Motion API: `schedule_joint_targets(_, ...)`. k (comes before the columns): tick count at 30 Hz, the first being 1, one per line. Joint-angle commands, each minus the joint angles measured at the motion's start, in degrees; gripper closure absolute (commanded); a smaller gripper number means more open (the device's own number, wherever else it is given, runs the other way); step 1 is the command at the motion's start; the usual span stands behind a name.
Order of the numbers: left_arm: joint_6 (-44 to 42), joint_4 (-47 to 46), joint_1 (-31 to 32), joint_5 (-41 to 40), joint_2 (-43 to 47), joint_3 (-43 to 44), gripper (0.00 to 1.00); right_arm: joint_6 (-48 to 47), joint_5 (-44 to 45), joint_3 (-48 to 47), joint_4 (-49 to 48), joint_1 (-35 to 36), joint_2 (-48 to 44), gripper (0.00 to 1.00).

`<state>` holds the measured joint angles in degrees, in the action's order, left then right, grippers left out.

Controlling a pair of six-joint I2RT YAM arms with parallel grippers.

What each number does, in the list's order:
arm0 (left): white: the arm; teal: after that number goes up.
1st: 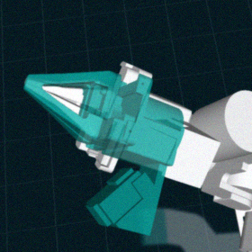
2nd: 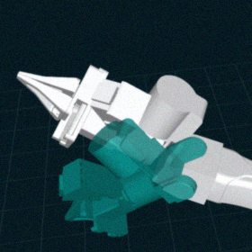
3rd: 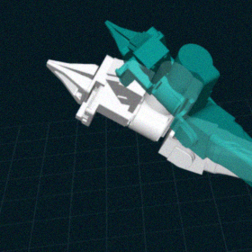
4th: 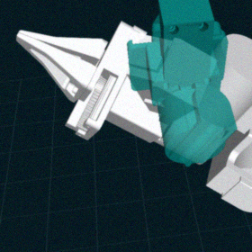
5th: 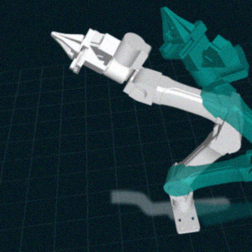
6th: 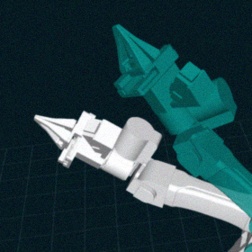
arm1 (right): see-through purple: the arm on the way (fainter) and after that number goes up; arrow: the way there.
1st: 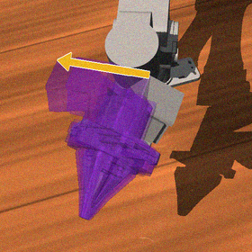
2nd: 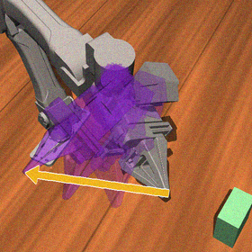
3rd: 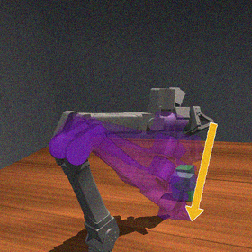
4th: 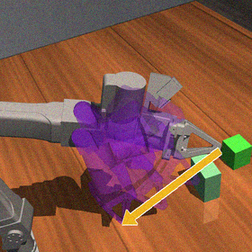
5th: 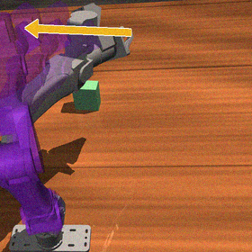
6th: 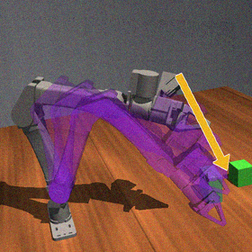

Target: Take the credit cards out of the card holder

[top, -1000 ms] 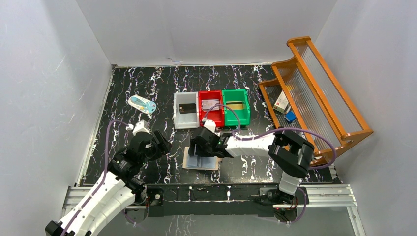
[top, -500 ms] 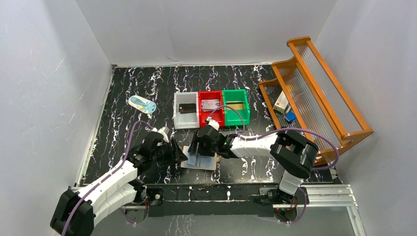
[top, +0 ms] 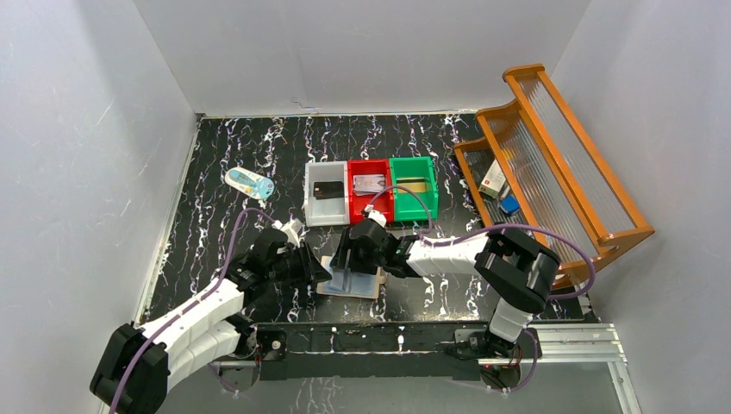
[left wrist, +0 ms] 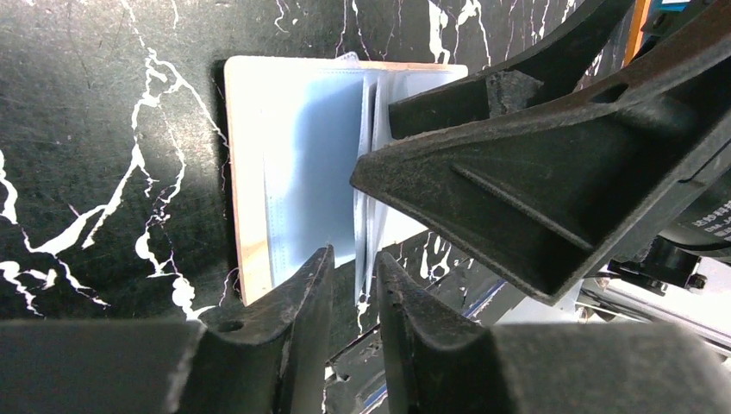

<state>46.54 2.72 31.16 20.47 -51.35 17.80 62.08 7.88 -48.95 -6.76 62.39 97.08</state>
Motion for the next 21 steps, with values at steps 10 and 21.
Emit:
schedule_joint_targets(10, -0.1, -4.6, 0.1, 2.9, -1.2, -1.9, 1.00, 1.3, -3.4, 4.1, -0.7, -0.4, 1.6, 0.28)
schedule_joint_targets(21, 0.4, -4.2, 0.1, 1.6, 0.5, -2.6, 0.99, 3.0, -6.2, 9.0, -7.3, -1.9, 0.0, 0.32)
